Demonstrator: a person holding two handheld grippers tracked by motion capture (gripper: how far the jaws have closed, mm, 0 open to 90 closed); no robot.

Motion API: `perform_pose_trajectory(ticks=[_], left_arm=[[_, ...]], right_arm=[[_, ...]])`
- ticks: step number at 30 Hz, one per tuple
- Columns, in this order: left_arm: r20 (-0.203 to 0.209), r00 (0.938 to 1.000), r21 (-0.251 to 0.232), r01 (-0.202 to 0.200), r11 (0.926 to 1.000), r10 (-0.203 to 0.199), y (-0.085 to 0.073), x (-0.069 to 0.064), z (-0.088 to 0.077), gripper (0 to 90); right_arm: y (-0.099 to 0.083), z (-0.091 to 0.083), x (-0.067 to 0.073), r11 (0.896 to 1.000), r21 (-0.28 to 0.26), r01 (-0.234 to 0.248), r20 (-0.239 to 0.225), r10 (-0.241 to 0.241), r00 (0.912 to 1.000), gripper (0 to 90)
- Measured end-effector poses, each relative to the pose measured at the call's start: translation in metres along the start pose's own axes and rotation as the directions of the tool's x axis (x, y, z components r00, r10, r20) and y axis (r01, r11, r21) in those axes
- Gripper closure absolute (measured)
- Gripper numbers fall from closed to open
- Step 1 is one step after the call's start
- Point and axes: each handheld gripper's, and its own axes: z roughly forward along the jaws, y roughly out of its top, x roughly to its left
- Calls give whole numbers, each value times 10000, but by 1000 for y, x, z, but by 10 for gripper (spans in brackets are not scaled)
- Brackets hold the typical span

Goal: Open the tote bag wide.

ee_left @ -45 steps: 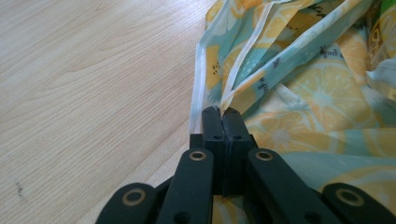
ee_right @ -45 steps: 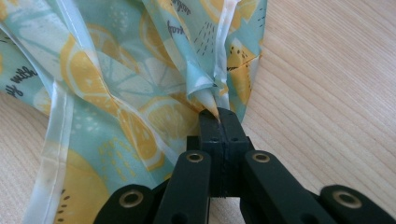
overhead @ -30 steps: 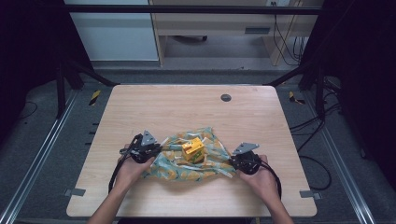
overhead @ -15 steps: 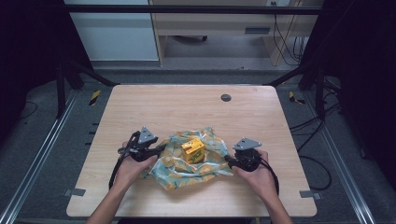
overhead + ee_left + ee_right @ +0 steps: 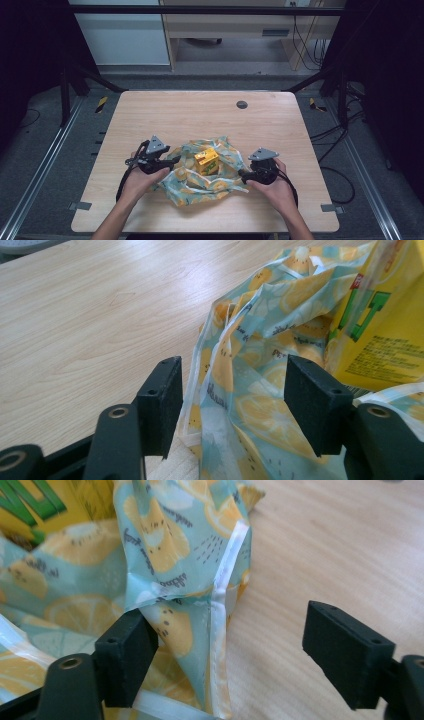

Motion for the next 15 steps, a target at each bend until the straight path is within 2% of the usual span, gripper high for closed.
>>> perform_pose_trajectory(ticks=[4,7,15], left_arm=[[-74,10000,35,-66,10000,67,0,0,-2,402],[-99,10000,85,-13,10000,13,-3,1,-3,403],[-55,10000,-105,-39,9999,38,0,-1,-11,387]], right_arm=[[-3,1,-1,9994,334,21,100,-25,9999,193],[-7,-3,-2,9991,386,-149,186,142,9997,189],[-10,-23,-6,9982,-320,-513,95,516,9986,168]])
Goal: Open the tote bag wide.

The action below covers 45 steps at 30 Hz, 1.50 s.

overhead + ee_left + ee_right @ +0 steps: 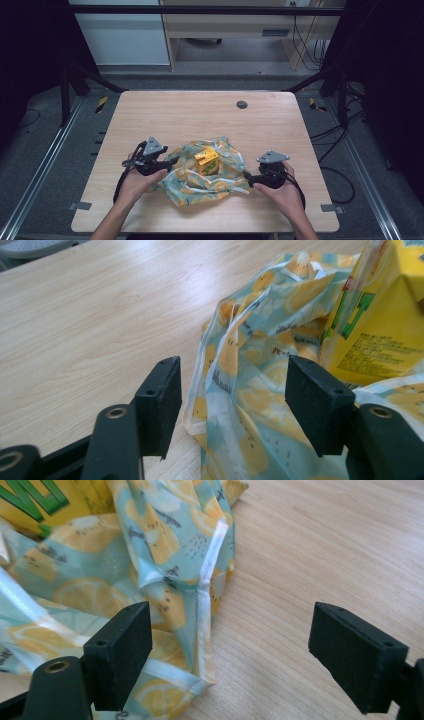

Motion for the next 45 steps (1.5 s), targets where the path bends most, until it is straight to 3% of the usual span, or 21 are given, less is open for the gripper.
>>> perform_pose_trajectory(ticks=[5,9,14,19,31,40,45], left_arm=[[61,9998,-298,215,9993,-213,9,-1,-9,238],[-29,9999,-403,144,9991,-146,16,-1,-22,139],[-250,9993,-698,271,9972,-289,19,6,-44,75],[-539,9980,-836,298,9960,-344,12,17,-63,57],[-983,9915,-753,785,9941,-857,-19,47,-79,56],[-1241,9873,-406,949,9947,-993,-37,61,-79,56],[-1479,9809,-339,1225,9919,-1262,-49,70,-76,56]], right_arm=[[9,-5,5,9993,-367,85,-128,-89,9999,101],[23,-14,5,9966,-806,197,5,-197,9998,64],[33,-28,-1,9901,-1404,-30,317,76,9995,56],[33,-37,-13,9838,-1751,-386,705,517,9962,53],[13,-46,-47,9818,-1429,-1251,1269,1436,9815,63],[-4,-47,-65,9795,-1124,-1672,1574,1837,9703,66],[-17,-39,-71,9755,-910,-2005,1674,2135,9625,66]])
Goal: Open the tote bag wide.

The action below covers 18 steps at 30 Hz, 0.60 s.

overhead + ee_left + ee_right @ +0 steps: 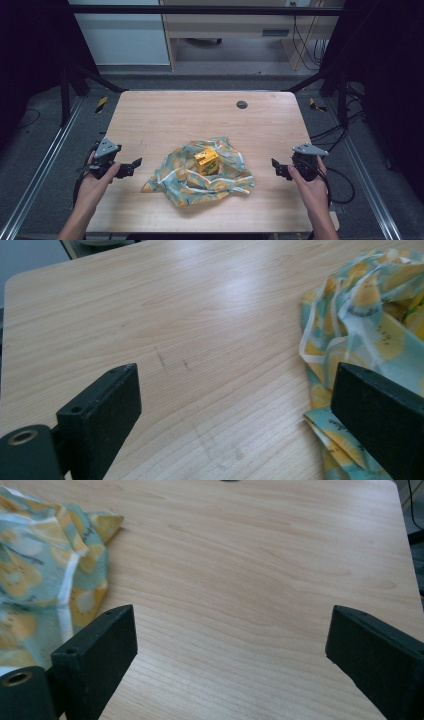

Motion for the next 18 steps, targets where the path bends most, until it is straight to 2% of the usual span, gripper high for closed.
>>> perform_pose_trajectory(ticks=[6,9,12,14,17,18], left_arm=[[-342,9990,157,292,9995,-287,-16,13,7,56],[-547,9968,26,583,9983,-581,-25,20,9,56],[-778,9941,-180,746,9971,-757,-34,25,9,56],[-741,9931,-268,893,9956,-911,-37,27,8,57],[-815,9921,-368,921,9951,-948,-41,29,5,56],[-858,9904,-429,1046,9936,-1080,-42,30,4,56]], right_arm=[[-13,11,-7,9985,392,-375,47,373,9993,70],[-17,16,-7,9989,382,-267,227,258,9994,73],[-21,20,-3,9998,-191,-2,519,11,9987,80],[-24,22,0,9984,-552,-99,632,134,9979,84],[-28,23,4,9969,-773,147,702,-93,9975,82],[-29,22,5,9965,-823,176,736,-115,9972,82]])
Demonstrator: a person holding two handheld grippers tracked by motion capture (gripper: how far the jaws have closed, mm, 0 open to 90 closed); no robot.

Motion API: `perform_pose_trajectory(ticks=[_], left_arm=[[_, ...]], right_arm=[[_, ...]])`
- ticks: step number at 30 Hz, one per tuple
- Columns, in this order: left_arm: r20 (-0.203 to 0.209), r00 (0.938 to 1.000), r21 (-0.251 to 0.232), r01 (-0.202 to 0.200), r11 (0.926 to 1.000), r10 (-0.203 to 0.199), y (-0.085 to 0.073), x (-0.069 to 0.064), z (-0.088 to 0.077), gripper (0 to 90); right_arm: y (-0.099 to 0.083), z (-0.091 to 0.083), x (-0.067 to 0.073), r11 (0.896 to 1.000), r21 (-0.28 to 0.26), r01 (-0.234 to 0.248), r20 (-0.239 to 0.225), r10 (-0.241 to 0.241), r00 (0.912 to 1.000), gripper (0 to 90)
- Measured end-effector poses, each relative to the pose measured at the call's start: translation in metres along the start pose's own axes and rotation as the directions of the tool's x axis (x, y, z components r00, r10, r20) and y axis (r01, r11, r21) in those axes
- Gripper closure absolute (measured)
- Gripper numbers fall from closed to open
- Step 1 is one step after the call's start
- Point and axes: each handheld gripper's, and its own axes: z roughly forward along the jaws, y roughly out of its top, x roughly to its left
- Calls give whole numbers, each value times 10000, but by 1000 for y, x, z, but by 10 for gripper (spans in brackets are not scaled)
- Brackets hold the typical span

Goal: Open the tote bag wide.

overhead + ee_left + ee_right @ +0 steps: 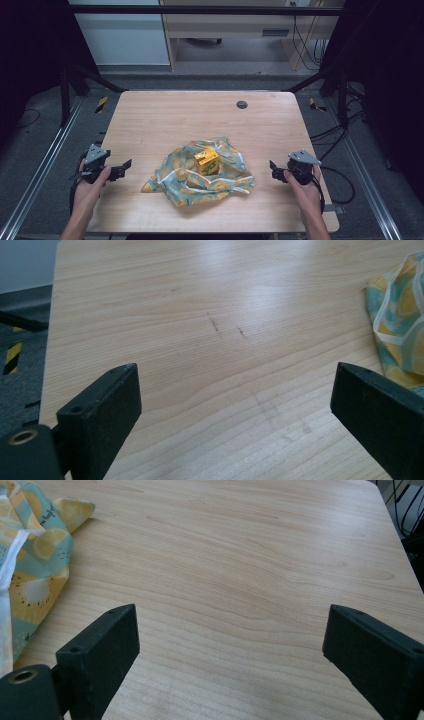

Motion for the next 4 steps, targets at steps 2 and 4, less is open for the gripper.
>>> perform_pose_trajectory(ticks=[2,4], left_arm=[[60,9993,-229,368,9991,-367,0,1,-2,56],[53,9990,-317,438,9985,-437,-1,0,-4,57]], right_arm=[[-2,-3,1,9999,-58,107,50,-107,9999,81],[-3,-6,1,9999,-77,140,117,-139,9998,81]])
